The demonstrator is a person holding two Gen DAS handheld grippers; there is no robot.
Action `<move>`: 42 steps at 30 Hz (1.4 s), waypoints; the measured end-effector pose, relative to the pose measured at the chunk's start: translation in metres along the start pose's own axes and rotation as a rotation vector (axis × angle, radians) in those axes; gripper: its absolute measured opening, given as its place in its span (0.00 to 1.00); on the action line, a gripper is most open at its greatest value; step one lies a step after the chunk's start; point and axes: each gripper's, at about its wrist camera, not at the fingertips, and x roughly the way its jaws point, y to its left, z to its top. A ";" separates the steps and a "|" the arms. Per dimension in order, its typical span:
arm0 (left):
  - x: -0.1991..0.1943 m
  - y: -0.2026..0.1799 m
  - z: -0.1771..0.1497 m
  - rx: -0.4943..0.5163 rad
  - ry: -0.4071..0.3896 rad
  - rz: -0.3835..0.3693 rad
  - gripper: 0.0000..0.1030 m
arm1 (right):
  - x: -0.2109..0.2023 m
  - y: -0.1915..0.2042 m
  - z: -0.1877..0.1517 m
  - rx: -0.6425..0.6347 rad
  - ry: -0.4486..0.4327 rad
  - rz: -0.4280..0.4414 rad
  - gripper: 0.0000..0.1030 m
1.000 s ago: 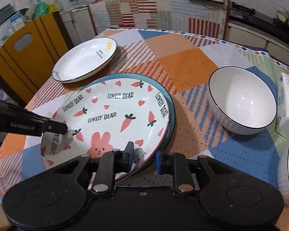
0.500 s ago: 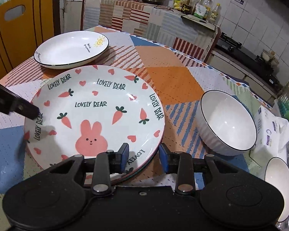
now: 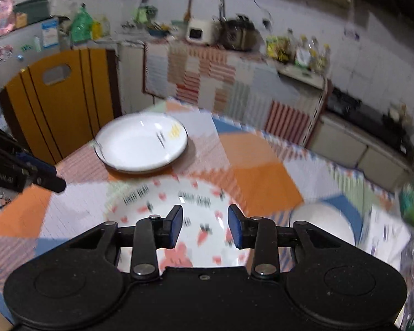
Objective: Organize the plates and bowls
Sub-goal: 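Move the left gripper to the white sun plate and grasp its rim, then lift the sun plate with the left gripper and carry it to the stack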
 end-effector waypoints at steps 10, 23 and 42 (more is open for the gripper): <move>0.003 0.053 0.004 -0.034 -0.053 0.067 0.41 | 0.017 0.015 0.080 -0.042 0.101 0.260 0.55; 0.038 0.110 0.017 -0.026 -0.062 0.061 0.42 | 0.116 0.018 0.104 0.078 0.173 0.372 0.56; 0.141 0.156 0.045 -0.180 -0.046 0.043 0.40 | 0.223 -0.033 0.082 0.444 0.211 0.290 0.56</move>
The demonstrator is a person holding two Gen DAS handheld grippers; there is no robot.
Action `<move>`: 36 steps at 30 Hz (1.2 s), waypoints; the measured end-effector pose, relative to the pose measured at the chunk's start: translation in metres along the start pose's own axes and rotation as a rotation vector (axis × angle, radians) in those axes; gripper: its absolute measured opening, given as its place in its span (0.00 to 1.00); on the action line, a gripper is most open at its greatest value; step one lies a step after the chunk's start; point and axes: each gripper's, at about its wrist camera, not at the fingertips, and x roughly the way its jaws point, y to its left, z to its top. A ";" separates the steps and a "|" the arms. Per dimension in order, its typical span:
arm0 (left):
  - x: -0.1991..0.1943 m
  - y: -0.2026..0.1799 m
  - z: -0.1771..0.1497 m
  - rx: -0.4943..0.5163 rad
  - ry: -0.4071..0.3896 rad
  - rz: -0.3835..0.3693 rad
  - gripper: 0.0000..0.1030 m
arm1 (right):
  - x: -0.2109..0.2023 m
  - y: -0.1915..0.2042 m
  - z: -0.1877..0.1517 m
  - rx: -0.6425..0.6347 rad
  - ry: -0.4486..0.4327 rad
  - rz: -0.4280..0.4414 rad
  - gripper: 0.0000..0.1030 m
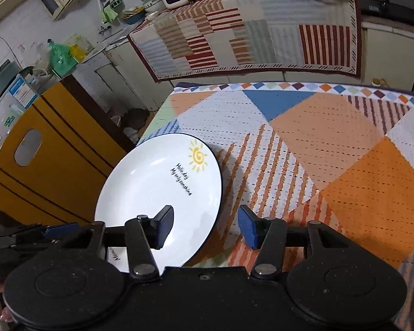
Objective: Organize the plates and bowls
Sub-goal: 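Lift the sun plate with the left gripper and carry it to the stack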
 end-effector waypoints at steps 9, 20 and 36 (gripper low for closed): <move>0.031 0.002 0.006 0.001 0.015 0.000 0.26 | 0.041 -0.014 0.000 0.071 0.059 0.033 0.54; 0.040 0.015 0.013 -0.073 0.051 -0.097 0.21 | 0.060 -0.014 -0.004 0.031 0.008 0.053 0.17; -0.046 -0.053 -0.002 0.043 0.017 -0.172 0.22 | -0.041 -0.013 -0.019 -0.119 -0.028 0.087 0.17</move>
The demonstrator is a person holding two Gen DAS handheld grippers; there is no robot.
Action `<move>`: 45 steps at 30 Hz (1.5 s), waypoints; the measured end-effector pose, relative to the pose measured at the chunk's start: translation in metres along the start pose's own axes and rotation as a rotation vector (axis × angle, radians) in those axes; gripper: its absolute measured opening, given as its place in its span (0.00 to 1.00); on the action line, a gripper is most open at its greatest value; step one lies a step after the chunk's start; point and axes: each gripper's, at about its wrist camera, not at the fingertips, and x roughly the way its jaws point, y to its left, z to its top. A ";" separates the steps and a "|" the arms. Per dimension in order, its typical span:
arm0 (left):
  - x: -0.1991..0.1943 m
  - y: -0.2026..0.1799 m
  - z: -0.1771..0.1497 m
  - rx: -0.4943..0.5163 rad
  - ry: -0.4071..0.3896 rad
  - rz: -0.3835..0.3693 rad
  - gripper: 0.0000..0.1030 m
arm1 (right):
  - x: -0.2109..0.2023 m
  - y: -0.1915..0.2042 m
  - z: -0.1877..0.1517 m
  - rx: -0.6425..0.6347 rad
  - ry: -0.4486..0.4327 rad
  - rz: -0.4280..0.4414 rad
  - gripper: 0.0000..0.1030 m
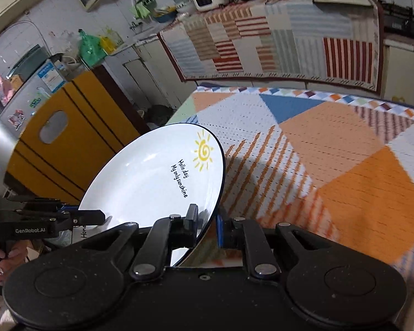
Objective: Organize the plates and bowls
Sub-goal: 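Lift the sun plate with the left gripper and carry it to the stack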
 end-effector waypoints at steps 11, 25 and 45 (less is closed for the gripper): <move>-0.024 -0.065 -0.021 0.047 0.063 -0.076 0.23 | -0.083 -0.010 -0.030 -0.002 -0.004 -0.029 0.17; 0.013 -0.098 -0.053 0.093 0.212 -0.094 0.23 | -0.095 -0.048 -0.098 0.113 0.023 -0.055 0.18; 0.036 -0.110 -0.058 0.076 0.288 -0.030 0.27 | -0.085 -0.005 -0.114 -0.086 0.134 -0.320 0.34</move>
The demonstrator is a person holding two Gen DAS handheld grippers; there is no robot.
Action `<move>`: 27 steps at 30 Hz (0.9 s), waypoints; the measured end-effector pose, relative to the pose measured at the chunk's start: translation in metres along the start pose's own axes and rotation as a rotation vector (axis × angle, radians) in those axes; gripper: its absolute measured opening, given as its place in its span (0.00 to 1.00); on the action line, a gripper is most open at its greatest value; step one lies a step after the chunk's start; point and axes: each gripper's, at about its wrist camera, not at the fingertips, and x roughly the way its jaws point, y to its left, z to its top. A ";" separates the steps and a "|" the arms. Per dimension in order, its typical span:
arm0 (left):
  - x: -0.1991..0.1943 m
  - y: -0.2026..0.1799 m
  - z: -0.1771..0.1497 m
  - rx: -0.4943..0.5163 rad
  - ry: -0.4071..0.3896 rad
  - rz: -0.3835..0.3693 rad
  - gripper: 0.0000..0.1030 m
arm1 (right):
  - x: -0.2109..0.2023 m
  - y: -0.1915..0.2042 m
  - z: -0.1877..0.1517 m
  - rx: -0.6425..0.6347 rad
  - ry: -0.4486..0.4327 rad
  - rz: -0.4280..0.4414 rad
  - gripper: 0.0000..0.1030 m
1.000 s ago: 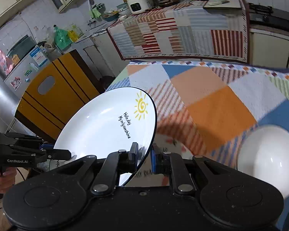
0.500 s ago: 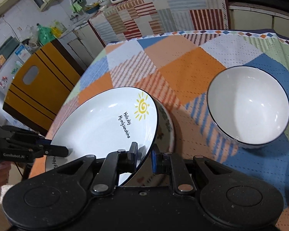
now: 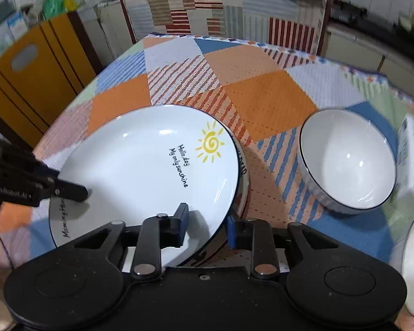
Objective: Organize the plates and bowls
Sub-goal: 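Lift the sun plate with the left gripper and carry it to the stack, then lower the sun plate onto the bear plate and open the left gripper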
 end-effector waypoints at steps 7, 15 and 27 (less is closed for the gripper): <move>0.005 -0.017 -0.003 0.072 -0.010 0.077 0.28 | 0.002 0.016 -0.008 -0.075 0.012 -0.146 0.36; 0.006 -0.018 -0.004 0.042 -0.011 0.097 0.28 | 0.015 0.036 -0.011 -0.172 -0.025 -0.283 0.37; -0.041 -0.046 -0.034 -0.026 -0.099 0.121 0.28 | -0.033 0.032 -0.037 -0.065 -0.210 -0.220 0.38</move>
